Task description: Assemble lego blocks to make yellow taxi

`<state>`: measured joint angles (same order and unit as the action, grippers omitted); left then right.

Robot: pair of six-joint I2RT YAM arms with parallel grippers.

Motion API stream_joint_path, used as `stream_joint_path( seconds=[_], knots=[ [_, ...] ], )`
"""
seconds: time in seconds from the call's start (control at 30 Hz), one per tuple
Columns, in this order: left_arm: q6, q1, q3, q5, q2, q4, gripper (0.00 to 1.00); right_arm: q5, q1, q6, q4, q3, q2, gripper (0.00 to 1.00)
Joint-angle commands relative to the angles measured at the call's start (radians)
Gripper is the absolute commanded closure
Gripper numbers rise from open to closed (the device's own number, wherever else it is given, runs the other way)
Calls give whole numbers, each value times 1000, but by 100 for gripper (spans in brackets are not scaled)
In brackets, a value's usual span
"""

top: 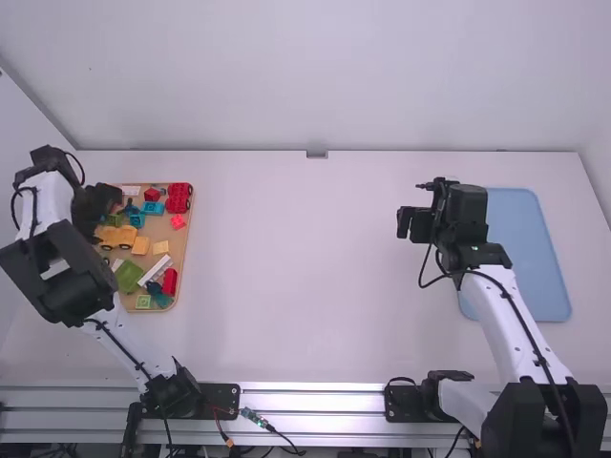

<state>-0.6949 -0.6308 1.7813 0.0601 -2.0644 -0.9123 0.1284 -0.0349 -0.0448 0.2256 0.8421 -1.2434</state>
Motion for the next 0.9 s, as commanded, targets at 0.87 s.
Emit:
stream_joint_path(
  seconds=[0.87],
  knots=[
    [-133,2,310,-42,-336,-212,7,5,-51,26,-8,22,5,1]
  ],
)
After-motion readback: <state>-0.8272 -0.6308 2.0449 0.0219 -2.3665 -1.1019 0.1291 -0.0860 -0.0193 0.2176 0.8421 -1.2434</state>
